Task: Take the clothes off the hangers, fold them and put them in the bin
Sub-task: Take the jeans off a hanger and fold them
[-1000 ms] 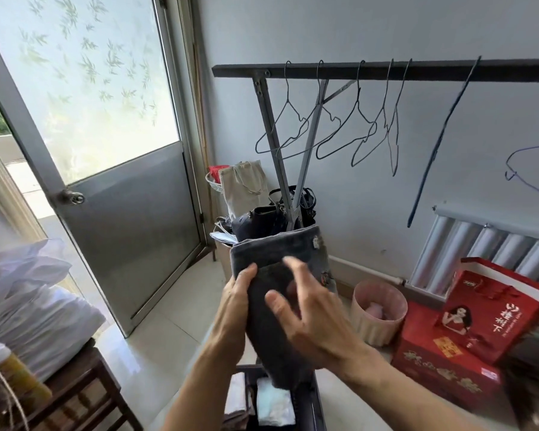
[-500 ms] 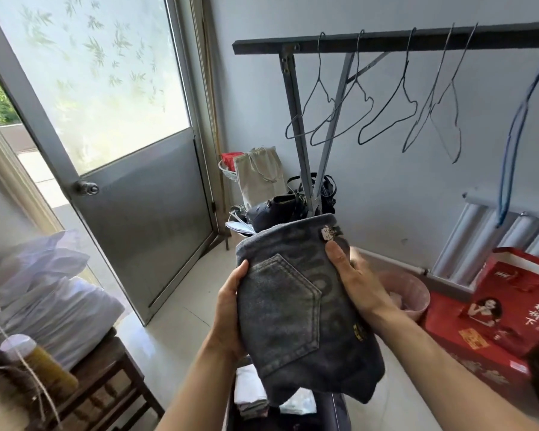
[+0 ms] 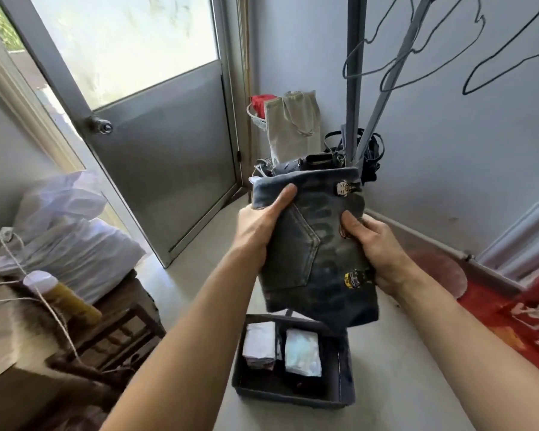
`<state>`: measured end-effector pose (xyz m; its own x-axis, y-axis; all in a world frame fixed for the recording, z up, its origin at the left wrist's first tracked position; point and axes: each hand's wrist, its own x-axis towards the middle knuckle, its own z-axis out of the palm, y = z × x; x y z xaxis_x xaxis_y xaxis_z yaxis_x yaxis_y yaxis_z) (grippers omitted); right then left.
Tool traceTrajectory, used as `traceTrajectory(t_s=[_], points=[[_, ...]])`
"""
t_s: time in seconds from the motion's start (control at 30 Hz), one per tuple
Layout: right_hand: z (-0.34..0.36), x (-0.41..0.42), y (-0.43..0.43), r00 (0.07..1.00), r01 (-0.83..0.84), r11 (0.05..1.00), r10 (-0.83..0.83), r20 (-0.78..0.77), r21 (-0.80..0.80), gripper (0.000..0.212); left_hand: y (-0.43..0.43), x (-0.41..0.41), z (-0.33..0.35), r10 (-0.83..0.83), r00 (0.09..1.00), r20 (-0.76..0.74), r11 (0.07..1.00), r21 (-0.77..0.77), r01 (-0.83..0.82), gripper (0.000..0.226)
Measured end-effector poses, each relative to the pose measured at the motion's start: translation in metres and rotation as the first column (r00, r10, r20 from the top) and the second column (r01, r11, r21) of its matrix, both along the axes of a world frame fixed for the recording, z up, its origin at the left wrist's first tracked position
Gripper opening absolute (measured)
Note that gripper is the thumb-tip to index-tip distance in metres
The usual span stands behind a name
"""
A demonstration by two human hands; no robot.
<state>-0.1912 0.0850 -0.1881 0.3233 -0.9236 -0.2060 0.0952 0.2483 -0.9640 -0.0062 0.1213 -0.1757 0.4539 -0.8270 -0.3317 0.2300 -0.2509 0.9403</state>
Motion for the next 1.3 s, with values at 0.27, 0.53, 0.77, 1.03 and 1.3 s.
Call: traceTrajectory(t_s=[0.27,0.53,0.77,1.03,1.3], points=[[-0.074,0.029,-0.047,0.982,-0.007,1.000,0.002,-0.187,-0.024,0.055,-0.061,-0.009,-0.077,0.337,0.873,0.353,0.890,0.182,-0.417,0.068],[-0.204,0.043,-0.088,0.992,-0.019,0.959,0.054,-0.118,0.283,0.038,-0.099,0.043,-0.227,0.305,0.948,-0.091,0.906,0.336,-0.259,0.077],[-0.347,0.044,-0.118,0.988,0.113,0.907,-0.058,-0.145,0.406,0.055,-0.093,0.043,-0.375,0.009,0.985,-0.173,0.983,0.181,0.023,0.066],[-0.508,0.008,-0.121,0.965,0.241,0.840,-0.151,-0.217,0.486,0.039,-0.081,0.022,-0.525,-0.285,0.945,-0.161,0.920,0.230,0.317,0.069],[-0.680,-0.039,-0.097,0.936,0.292,0.702,-0.069,-0.346,0.650,0.016,-0.069,-0.030,-0.695,-0.367,0.925,-0.103,0.788,0.494,0.367,0.055]])
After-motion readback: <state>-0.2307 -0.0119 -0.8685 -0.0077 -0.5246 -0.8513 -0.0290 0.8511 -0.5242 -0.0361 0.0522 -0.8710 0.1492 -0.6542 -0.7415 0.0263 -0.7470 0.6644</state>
